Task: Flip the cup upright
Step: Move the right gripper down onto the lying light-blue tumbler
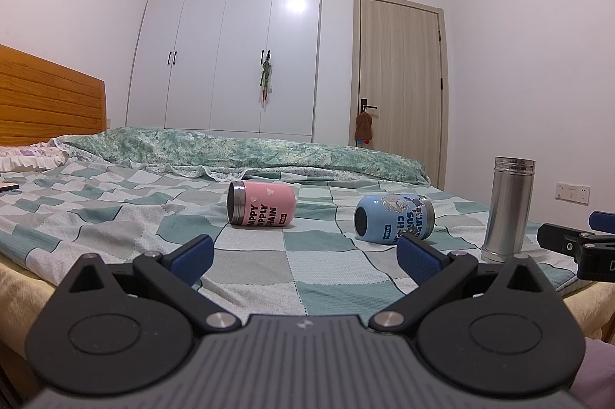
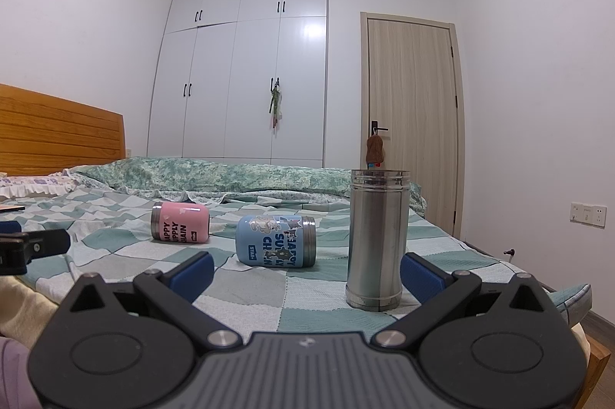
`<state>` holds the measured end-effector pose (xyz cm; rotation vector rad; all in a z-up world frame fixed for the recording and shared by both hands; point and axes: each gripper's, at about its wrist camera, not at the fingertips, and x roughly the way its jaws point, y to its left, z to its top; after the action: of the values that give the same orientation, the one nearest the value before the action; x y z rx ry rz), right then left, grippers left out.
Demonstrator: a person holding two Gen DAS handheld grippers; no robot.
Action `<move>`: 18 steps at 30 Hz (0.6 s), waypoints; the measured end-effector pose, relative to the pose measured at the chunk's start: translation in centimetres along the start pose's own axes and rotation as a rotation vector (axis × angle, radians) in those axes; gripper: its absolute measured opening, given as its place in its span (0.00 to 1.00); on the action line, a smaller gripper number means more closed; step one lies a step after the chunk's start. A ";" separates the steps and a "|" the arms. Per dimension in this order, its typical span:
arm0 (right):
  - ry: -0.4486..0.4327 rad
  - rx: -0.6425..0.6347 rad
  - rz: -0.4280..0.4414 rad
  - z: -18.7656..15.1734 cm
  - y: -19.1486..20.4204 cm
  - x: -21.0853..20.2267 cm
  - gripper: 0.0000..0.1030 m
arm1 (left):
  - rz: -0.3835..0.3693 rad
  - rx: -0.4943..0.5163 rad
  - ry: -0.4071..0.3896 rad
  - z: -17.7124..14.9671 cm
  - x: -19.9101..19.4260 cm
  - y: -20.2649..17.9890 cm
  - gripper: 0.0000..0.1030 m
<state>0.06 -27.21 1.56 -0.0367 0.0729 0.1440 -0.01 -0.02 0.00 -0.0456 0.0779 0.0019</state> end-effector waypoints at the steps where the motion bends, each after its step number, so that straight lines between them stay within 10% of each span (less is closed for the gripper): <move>1: 0.000 0.000 0.000 0.0 0.0 0.0 1.00 | 0.001 0.000 0.000 0.0 0.0 0.0 1.00; 18: -0.024 -0.196 0.167 4.6 2.5 3.9 1.00 | -0.015 0.039 0.033 3.8 3.4 0.7 1.00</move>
<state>3.90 -23.95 5.79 -0.2246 0.0373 0.3179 3.69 0.90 3.47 -0.0068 0.1106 -0.0158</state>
